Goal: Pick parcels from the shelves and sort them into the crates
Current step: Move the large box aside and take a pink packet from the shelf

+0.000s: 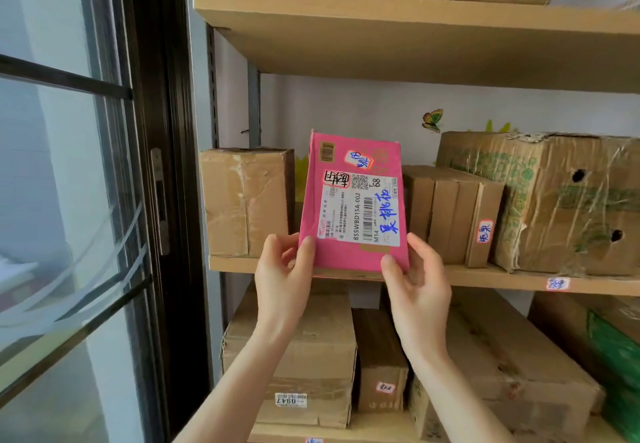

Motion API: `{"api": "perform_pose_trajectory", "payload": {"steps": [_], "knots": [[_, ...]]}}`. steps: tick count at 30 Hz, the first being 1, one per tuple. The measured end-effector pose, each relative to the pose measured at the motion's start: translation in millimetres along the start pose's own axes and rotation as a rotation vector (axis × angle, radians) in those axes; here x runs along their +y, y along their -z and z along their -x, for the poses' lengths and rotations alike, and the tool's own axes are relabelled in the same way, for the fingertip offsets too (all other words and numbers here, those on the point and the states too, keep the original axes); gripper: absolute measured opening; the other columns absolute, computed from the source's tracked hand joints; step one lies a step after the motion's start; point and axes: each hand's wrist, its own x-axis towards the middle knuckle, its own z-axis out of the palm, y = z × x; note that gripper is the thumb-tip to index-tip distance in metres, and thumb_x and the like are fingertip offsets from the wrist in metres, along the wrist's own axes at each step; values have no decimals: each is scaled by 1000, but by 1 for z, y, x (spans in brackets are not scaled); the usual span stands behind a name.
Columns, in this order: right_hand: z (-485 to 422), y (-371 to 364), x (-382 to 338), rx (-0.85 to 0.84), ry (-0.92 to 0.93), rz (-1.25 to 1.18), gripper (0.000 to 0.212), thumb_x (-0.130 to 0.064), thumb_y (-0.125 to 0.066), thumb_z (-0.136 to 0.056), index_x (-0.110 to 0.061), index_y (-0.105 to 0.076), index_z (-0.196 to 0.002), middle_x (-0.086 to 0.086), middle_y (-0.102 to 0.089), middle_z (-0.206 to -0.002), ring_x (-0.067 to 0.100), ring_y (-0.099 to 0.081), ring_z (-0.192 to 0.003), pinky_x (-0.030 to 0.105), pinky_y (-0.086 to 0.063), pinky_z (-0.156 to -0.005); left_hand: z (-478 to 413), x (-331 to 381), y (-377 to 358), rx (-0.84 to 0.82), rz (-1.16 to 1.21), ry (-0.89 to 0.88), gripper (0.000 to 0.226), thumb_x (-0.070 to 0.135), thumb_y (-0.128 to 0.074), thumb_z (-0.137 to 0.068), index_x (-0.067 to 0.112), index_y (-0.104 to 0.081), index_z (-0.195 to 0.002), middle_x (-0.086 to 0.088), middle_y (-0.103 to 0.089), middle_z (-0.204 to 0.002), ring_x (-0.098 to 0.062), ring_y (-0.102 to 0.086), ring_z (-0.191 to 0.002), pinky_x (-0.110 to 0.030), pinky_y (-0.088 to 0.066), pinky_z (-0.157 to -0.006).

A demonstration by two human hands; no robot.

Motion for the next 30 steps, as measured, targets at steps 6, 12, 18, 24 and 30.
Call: {"api": "perform_pose_trajectory", "payload": {"steps": [6,12,18,24,30], "knots": [[8,8,-17,-14,6,-93,39,-1,-63,-82,-31,-53,-105,-4,-64,-107,-10,-61,-95,7,-49,-78,17,5,6,23,42,25,7,19,-58,-89,21,-53,-85,5,-64,-88,-10,-61,-84,-8,-47,-61],[27,38,-38,1,-104,-141,22,-32,-70,-73,-34,-66,-95,-8,-72,-100,5,-65,-98,18,-50,-80,53,1,11,-102,60,-32,25,49,-63,-76,37,-67,-97,1,-69,-102,-20,-63,-100,-40,-54,-85],[84,116,-52,284,-165,-31,19,-30,-71,-72,-32,-70,-91,-8,-73,-100,9,-66,-99,20,-52,-81,113,-16,-28,-410,122,11,32,56,-61,-69,40,-68,-97,2,-69,-102,-18,-61,-101,-42,-51,-89],[165,237,-70,706,-246,190,20,-11,-64,-81,-24,-68,-95,-9,-74,-92,7,-66,-90,24,-53,-82,223,-27,-115,-852,179,146,17,48,-64,-76,40,-67,-90,2,-67,-98,-14,-57,-88,-35,-48,-80],[238,381,-98,1038,-302,380,20,-2,-63,-84,-20,-69,-91,-10,-73,-86,2,-64,-79,15,-50,-72,375,-19,-216,-1229,270,257,13,47,-59,-75,35,-63,-79,13,-70,-82,0,-60,-76,-20,-49,-72]]}}
